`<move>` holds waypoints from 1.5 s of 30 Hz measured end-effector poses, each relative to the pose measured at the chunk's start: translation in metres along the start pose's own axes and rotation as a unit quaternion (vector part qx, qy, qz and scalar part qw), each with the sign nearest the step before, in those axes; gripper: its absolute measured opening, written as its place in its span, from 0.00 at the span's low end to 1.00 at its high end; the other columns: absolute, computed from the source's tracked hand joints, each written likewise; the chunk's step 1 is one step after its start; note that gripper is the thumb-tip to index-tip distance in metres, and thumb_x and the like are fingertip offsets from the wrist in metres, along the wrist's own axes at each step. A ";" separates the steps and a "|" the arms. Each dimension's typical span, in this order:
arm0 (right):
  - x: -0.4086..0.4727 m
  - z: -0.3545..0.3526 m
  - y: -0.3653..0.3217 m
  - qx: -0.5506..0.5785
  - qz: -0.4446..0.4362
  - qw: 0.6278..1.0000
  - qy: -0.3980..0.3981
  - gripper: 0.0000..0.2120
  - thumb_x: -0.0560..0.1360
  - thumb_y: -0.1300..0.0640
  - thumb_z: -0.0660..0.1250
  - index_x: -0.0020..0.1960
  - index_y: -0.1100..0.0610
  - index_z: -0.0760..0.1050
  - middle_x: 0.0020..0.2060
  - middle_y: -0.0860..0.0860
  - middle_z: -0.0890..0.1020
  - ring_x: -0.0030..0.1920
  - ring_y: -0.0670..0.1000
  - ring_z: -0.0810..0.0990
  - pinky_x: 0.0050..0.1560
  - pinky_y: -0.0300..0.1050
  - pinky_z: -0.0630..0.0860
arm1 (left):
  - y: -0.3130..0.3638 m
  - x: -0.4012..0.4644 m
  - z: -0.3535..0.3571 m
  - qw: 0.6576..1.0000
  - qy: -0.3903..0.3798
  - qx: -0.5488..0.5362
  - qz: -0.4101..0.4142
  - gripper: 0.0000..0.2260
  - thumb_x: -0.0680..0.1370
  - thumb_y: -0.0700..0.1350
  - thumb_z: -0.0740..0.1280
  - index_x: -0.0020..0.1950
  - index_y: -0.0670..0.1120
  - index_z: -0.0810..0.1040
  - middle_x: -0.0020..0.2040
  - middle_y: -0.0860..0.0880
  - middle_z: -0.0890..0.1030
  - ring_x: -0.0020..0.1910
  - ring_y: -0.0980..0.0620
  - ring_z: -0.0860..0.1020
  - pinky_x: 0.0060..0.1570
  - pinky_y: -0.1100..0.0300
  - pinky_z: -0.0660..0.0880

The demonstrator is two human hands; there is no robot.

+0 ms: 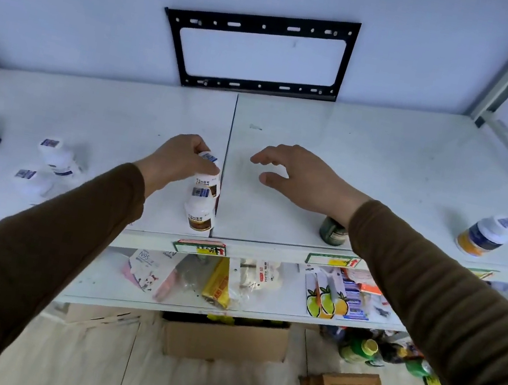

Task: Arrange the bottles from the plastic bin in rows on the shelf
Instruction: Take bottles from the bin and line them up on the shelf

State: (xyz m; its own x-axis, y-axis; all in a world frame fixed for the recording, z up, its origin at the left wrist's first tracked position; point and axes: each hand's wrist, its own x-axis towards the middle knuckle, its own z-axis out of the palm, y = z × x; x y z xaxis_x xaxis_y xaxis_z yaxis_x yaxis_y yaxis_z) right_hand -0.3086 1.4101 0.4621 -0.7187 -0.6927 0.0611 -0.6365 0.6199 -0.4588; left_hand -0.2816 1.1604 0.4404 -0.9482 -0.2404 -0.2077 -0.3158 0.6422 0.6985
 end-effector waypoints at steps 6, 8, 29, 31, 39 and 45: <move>-0.005 0.002 0.002 0.007 -0.008 1.000 -0.012 0.15 0.80 0.49 0.62 0.66 0.45 0.73 0.60 0.43 0.77 0.55 0.46 0.72 0.58 0.45 0.69 | 0.004 -0.004 0.003 1.000 -0.001 0.012 -0.005 0.14 0.70 0.44 0.77 0.50 0.45 0.76 0.53 0.43 0.81 0.53 0.42 0.80 0.57 0.45 0.79; -0.008 0.003 0.002 0.008 -0.006 1.000 -0.013 0.15 0.80 0.49 0.62 0.66 0.45 0.73 0.60 0.44 0.77 0.55 0.47 0.72 0.58 0.45 0.69 | 0.003 -0.005 0.004 1.000 0.001 0.018 -0.007 0.14 0.70 0.43 0.77 0.51 0.45 0.76 0.54 0.43 0.81 0.54 0.42 0.80 0.57 0.45 0.78; -0.146 0.007 -0.014 -0.086 0.009 0.995 0.058 0.30 0.73 0.49 0.72 0.72 0.50 0.66 0.64 0.50 0.74 0.61 0.53 0.72 0.59 0.49 0.70 | 0.031 -0.147 0.036 0.920 0.094 0.159 0.345 0.27 0.75 0.52 0.73 0.73 0.55 0.70 0.69 0.54 0.73 0.66 0.52 0.70 0.62 0.59 0.68; -0.176 0.009 -0.008 -0.093 0.003 0.994 0.059 0.30 0.73 0.49 0.72 0.72 0.50 0.66 0.64 0.50 0.74 0.60 0.52 0.72 0.56 0.49 0.71 | 0.025 -0.168 0.053 0.922 0.077 0.169 0.338 0.27 0.75 0.53 0.73 0.73 0.56 0.70 0.68 0.56 0.74 0.67 0.55 0.69 0.62 0.60 0.66; -0.313 0.053 0.043 -0.080 0.045 0.996 -0.006 0.29 0.74 0.48 0.70 0.72 0.49 0.66 0.66 0.50 0.73 0.64 0.54 0.72 0.59 0.52 0.71 | -0.017 -0.267 0.156 0.969 -0.012 0.126 0.214 0.26 0.74 0.50 0.75 0.71 0.57 0.72 0.63 0.59 0.74 0.58 0.60 0.70 0.56 0.61 0.66; -0.400 0.096 0.059 -0.063 0.099 0.991 -0.058 0.30 0.74 0.48 0.70 0.72 0.50 0.66 0.66 0.52 0.73 0.64 0.56 0.72 0.61 0.51 0.71 | -0.055 -0.337 0.227 0.969 -0.127 0.139 0.162 0.26 0.74 0.55 0.74 0.70 0.62 0.71 0.62 0.62 0.72 0.62 0.60 0.71 0.60 0.60 0.68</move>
State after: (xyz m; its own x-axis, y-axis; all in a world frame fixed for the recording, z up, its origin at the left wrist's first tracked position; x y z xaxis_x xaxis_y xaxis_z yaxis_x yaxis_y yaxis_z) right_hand -0.0316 1.6882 0.3254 -0.8005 -0.5861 -0.1256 -0.5215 0.7843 -0.3361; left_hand 0.0477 1.3718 0.3163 -0.9659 0.1700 -0.1950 0.0356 0.8341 0.5505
